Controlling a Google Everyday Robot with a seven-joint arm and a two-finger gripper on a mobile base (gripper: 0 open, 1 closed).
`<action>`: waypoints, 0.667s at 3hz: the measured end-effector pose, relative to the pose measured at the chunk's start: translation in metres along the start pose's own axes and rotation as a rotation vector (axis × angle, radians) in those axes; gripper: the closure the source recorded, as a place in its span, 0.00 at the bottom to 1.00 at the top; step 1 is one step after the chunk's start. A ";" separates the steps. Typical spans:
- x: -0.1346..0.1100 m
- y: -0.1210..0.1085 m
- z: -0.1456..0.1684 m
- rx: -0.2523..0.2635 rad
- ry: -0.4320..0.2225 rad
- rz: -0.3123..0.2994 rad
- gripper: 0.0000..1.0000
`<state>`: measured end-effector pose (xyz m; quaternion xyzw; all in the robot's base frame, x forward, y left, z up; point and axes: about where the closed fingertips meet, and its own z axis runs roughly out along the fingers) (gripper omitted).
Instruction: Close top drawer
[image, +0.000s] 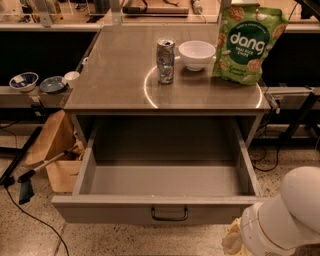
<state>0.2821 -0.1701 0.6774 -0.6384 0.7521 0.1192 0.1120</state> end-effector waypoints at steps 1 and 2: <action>-0.011 -0.011 -0.008 0.004 -0.066 -0.076 1.00; -0.029 -0.022 -0.016 0.024 -0.123 -0.215 1.00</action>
Offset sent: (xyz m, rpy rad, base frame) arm 0.0429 0.0329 0.0383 0.1821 -0.1949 0.3369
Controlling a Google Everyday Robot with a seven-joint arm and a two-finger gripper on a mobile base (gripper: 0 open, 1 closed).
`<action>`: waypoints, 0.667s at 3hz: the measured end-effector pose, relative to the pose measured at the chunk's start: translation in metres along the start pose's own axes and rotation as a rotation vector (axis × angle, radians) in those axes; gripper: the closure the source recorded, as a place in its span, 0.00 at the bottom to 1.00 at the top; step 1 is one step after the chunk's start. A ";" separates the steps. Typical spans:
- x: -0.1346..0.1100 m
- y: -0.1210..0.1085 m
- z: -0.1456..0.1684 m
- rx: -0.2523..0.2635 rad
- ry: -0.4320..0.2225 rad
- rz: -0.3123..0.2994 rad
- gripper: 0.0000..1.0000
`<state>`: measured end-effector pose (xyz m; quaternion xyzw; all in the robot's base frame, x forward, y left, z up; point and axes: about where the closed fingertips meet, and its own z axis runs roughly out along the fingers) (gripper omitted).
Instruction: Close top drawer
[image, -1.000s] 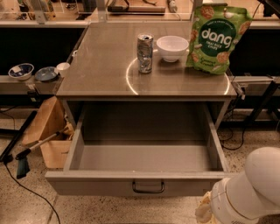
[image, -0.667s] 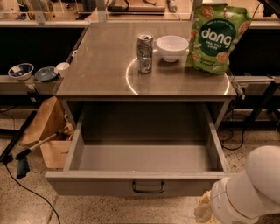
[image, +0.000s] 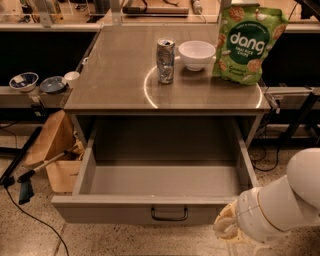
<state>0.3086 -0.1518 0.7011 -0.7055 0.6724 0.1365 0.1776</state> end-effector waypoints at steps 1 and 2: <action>-0.010 -0.009 0.001 0.017 -0.030 -0.085 1.00; -0.010 -0.009 0.001 0.017 -0.030 -0.086 1.00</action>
Offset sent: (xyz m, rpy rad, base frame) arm 0.0077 0.0088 0.0036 0.0252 -0.0435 0.0589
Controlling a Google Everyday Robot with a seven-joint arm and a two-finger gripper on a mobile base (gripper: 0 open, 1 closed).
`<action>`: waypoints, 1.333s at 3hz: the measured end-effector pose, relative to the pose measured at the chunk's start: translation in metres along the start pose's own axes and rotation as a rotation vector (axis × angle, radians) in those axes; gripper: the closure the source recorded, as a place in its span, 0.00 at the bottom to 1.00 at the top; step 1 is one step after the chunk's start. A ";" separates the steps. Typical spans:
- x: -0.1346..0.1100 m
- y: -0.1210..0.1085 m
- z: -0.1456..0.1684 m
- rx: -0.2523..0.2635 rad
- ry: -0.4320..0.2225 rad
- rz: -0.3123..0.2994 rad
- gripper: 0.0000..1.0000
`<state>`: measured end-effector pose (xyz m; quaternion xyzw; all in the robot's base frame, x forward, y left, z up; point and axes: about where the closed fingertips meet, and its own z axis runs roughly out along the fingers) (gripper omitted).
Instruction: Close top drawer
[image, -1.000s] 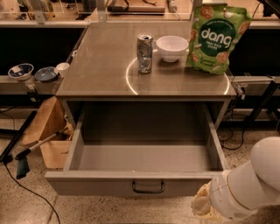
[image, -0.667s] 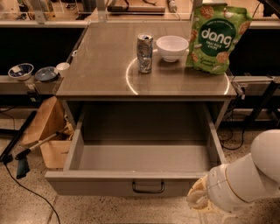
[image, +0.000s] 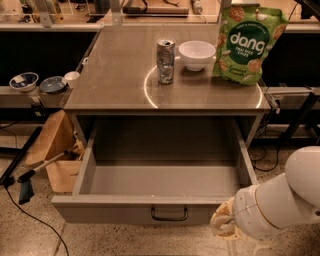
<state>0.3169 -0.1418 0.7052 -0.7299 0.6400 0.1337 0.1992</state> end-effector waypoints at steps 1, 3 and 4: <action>0.003 0.001 0.011 -0.002 0.003 0.016 1.00; 0.006 -0.042 0.045 0.025 -0.005 0.012 1.00; 0.005 -0.040 0.045 0.025 -0.005 0.012 1.00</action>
Offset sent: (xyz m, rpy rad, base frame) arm 0.0363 0.0195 -0.0496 0.0222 0.0056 -0.0287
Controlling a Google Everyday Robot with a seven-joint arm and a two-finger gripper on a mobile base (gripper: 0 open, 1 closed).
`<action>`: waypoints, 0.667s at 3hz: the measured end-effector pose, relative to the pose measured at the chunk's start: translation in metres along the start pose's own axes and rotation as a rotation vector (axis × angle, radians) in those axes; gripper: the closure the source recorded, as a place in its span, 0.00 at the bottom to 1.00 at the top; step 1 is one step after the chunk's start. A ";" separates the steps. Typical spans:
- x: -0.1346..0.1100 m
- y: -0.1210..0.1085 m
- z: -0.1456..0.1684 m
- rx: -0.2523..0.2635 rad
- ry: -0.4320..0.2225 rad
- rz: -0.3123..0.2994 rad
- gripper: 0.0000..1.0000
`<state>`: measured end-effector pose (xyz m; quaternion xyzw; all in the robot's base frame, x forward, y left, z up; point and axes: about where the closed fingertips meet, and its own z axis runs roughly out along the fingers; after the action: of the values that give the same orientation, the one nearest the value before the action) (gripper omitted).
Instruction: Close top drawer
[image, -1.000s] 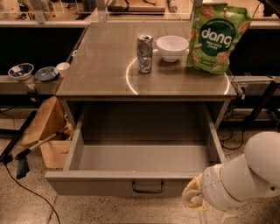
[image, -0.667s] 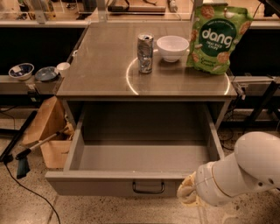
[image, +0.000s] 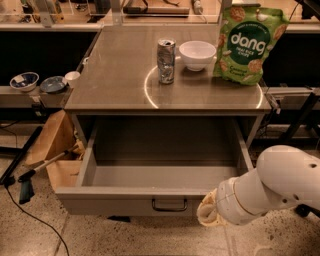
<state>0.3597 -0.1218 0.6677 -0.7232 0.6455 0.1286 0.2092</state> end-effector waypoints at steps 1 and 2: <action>-0.002 -0.031 0.006 0.031 -0.003 -0.008 1.00; -0.002 -0.031 0.006 0.031 -0.003 -0.008 1.00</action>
Offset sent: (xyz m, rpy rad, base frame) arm 0.1684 0.0460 0.0031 0.0570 -0.1241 0.0182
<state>0.3909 -0.1144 0.6673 -0.7224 0.6442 0.1187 0.2217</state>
